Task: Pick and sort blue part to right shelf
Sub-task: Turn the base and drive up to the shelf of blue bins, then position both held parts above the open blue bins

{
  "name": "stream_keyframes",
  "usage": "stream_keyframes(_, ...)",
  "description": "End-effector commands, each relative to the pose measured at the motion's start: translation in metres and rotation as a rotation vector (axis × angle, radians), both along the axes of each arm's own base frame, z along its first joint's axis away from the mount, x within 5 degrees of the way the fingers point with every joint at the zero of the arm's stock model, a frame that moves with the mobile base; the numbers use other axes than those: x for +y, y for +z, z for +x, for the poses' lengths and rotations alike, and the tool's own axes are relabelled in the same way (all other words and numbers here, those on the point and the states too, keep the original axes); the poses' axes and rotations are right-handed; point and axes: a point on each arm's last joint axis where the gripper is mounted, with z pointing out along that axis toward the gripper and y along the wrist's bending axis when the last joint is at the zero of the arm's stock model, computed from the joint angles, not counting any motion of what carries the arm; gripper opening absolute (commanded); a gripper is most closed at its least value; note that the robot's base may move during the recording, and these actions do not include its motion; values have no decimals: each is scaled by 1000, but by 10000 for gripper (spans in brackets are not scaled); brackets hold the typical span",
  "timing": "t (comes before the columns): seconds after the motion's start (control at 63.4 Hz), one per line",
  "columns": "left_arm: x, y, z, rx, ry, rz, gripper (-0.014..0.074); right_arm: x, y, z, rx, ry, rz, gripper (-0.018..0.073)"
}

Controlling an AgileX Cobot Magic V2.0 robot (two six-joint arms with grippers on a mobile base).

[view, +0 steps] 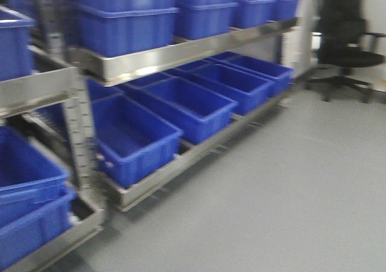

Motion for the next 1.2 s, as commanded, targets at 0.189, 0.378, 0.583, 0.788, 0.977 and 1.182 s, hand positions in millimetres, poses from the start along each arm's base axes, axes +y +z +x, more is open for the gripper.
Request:
stream_keyframes(0.189,3,17,-1,-104,30,-20,386,-1,18,0,-112,-14,5,335)
stream_keyframes(0.378,3,17,-1,-104,30,-20,386,-1,18,0,-112,-14,5,335)
stream_keyframes(0.583,3,17,-1,-104,30,-20,386,-1,18,0,-112,-14,5,335)
stream_keyframes(0.788,3,17,-1,-104,30,-20,386,-1,18,0,-112,-14,5,335)
stream_keyframes(0.977,3,17,-1,-104,30,-20,386,-1,18,0,-112,-14,5,335)
stream_keyframes(1.182,3,17,-1,-104,30,-20,386,-1,18,0,-112,-14,5,335)
